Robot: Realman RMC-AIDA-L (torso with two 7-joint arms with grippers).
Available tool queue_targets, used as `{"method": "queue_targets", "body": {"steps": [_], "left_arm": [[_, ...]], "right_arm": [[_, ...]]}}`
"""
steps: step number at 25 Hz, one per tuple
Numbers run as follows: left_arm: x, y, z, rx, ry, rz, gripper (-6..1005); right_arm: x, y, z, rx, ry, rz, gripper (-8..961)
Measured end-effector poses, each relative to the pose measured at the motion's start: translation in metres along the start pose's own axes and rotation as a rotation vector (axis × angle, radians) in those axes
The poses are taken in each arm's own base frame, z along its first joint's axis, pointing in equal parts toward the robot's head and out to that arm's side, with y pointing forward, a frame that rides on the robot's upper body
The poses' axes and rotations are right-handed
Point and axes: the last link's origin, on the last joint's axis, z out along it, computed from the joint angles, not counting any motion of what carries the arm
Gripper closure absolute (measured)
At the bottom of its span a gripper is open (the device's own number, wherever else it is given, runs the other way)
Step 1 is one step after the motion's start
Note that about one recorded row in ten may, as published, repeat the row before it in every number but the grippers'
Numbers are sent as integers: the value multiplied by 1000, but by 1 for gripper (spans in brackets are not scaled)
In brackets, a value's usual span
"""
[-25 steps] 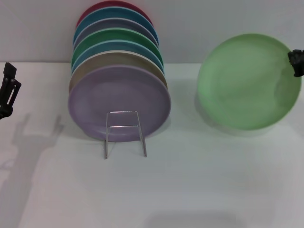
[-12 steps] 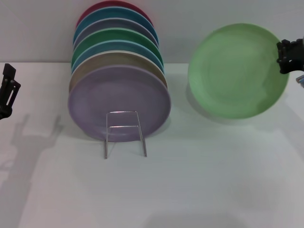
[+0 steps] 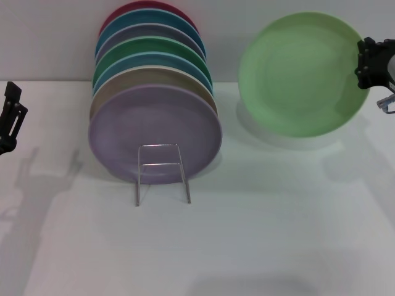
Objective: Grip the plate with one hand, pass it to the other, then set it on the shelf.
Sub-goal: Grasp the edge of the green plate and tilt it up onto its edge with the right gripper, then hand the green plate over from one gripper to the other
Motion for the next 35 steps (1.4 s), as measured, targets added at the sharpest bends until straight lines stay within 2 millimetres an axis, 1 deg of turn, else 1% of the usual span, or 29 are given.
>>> {"method": "queue_targets", "body": {"steps": [9, 16, 21, 23, 24, 28, 31, 35], "left_arm": [[0, 0, 1, -1, 0, -2, 140], [0, 1, 3, -6, 1, -3, 140], [-1, 1, 4, -6, -4, -3, 140], [-1, 2, 4, -5, -5, -4, 140], [-1, 2, 3, -5, -6, -4, 140], [-2, 1, 2, -1, -11, -4, 140], [-2, 1, 0, 3, -14, -4, 140], [0, 1, -9, 11, -3, -13, 140]], "right_arm": [[11, 5, -10, 103, -123, -3, 940], [31, 18, -15, 181, -225, 31, 939], [44, 24, -19, 223, -326, 138, 939], [52, 25, -26, 239, -386, 216, 940], [52, 25, -26, 239, -386, 216, 940], [61, 24, -36, 239, -455, 355, 938], [72, 22, -42, 231, -470, 435, 939], [87, 23, -47, 203, -471, 496, 939]]}}
